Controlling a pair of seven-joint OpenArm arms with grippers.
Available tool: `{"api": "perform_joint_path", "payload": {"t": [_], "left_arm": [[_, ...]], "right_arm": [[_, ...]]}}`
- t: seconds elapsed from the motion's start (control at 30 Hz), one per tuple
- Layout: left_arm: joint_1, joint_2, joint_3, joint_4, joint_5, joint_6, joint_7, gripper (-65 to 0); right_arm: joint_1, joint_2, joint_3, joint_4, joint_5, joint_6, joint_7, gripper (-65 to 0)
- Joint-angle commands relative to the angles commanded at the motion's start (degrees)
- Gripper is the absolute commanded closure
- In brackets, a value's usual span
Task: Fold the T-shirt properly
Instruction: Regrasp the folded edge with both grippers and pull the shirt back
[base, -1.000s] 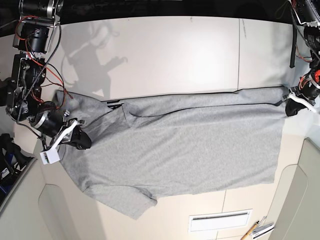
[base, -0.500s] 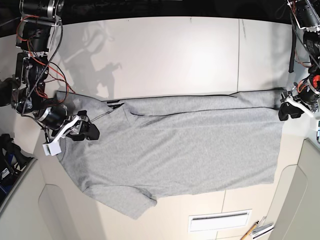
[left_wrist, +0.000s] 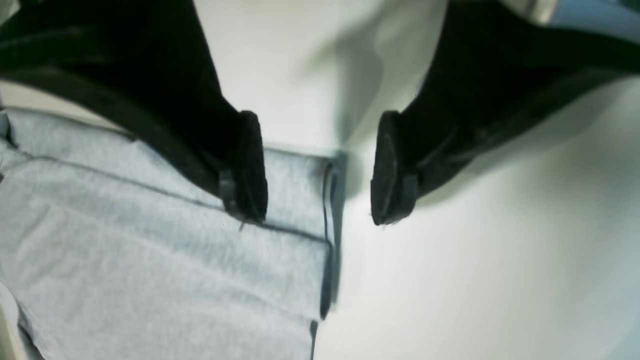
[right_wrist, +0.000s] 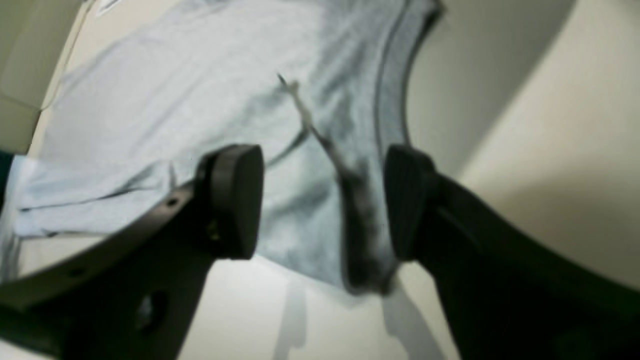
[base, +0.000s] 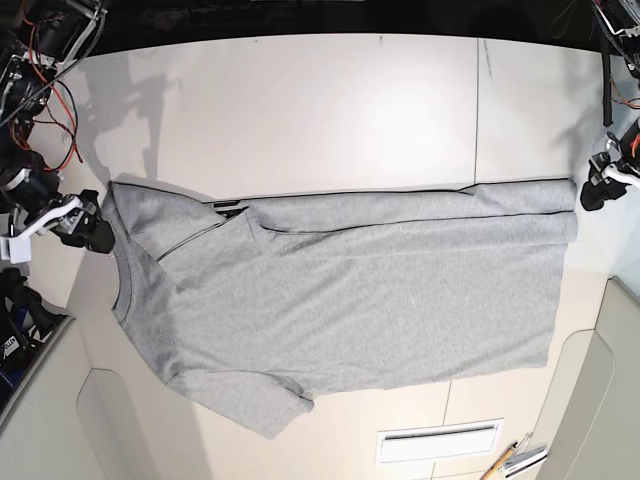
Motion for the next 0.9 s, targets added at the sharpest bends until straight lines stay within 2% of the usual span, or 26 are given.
{"api": "perform_joint_path", "payload": {"t": [0.03,0.1,0.13,0.27,0.33,0.4,0.43,0.63,0.77,0.9], "left_arm": [[0.5,0.5,0.0,0.0,0.0,0.0,-0.2,-38.1],[0.9,1.9,0.0,0.0,0.1,0.0,-0.2,-46.4],[0.9,2.3,0.0,0.0,0.5,0.0,-0.7,-47.9],[0.9,3.7,0.0,0.0,1.6,0.0,-3.8,-47.9],[0.9,4.4,0.0,0.0,1.6,0.0,-3.9,-47.9],[0.7,4.9,0.0,0.0,3.3,0.0,-4.8,-47.9],[0.6,5.0,0.0,0.0,4.8,0.0,-5.8,-47.9],[0.6,5.1,0.5,0.0,5.8,0.0,-7.5,-47.9],[0.2,5.1,2.1,-0.5,8.7,0.4,-9.6,-47.9],[-2.3,5.0,3.2,-5.6,9.0,0.8,-9.6,-47.9]], "right_arm": [[-1.4,0.3,0.0,-0.2,-1.0,-0.44,1.1,-37.9],[-3.2,0.5,0.0,-0.7,-3.1,-1.11,2.7,-38.0],[-3.8,0.5,0.0,-0.9,-3.7,-1.73,3.1,-38.0],[-4.0,0.7,-0.1,-4.6,-3.1,-1.79,3.3,-38.0],[-3.9,0.8,-0.2,-7.9,-2.0,-0.55,3.5,-38.0],[-3.6,0.9,-0.4,-11.1,-0.5,0.31,3.7,-42.9],[-3.5,0.9,-0.5,-12.1,-0.1,0.31,3.7,-45.5],[-2.3,0.7,-0.9,-12.9,0.5,0.28,4.8,-45.4],[-1.7,0.2,-4.3,-13.0,0.4,0.26,4.9,-45.4],[-0.8,0.0,-9.0,-13.0,0.5,0.02,5.6,-45.4]]}}
